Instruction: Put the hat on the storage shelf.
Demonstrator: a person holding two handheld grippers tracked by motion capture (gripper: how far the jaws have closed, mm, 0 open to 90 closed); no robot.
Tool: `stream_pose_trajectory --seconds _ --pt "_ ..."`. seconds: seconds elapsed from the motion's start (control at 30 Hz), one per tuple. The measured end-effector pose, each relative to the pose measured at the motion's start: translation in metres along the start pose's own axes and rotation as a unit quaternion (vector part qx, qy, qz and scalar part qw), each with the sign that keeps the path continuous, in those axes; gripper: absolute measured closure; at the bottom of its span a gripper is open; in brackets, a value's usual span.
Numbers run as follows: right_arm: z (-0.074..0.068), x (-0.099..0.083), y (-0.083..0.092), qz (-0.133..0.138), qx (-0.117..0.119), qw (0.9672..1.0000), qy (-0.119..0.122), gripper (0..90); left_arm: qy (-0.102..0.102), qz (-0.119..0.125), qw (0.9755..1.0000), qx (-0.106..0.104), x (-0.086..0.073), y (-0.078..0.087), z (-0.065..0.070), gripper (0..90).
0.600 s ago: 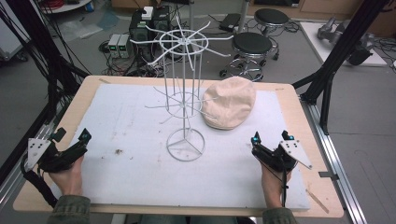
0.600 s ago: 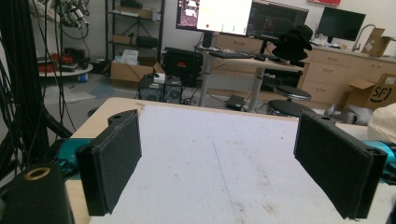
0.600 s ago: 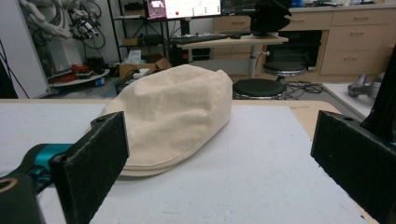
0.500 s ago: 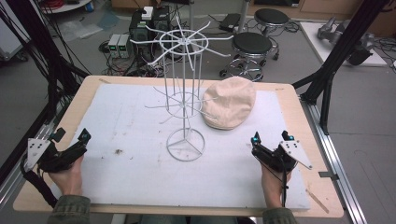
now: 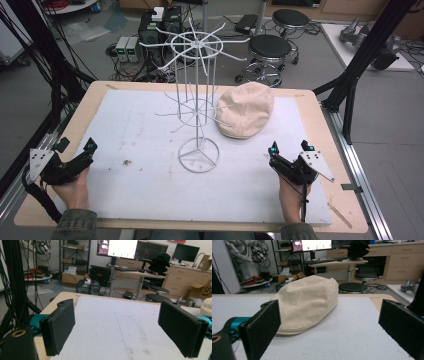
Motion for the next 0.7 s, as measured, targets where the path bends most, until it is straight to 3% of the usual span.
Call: stream_pose_trajectory --seconds 0.17,0.4,0.7 --pt "0.000 0.001 -0.001 0.012 -0.029 0.9995 -0.003 3.3 -0.004 -0.004 1.0000 -0.001 -0.002 -0.001 0.001 14.5" --pt "-0.001 0.008 -0.006 0.019 -0.006 0.9998 -0.008 3.3 -0.009 -0.009 0.9999 -0.009 -0.005 -0.004 0.006 14.5" --pt "-0.009 0.025 -0.027 0.020 0.018 0.9996 -0.008 3.3 -0.011 -0.012 0.9998 -0.014 -0.007 -0.005 0.010 14.5"
Point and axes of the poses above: each handheld gripper's, and its own axes: y roughly backward along the jaws, x roughly out of its top, z roughly to its right, the point moved 1 cm from there along -y, roughly forward along the jaws, and after that the axes turned 10 degrees about z, right-handed, at the moved point
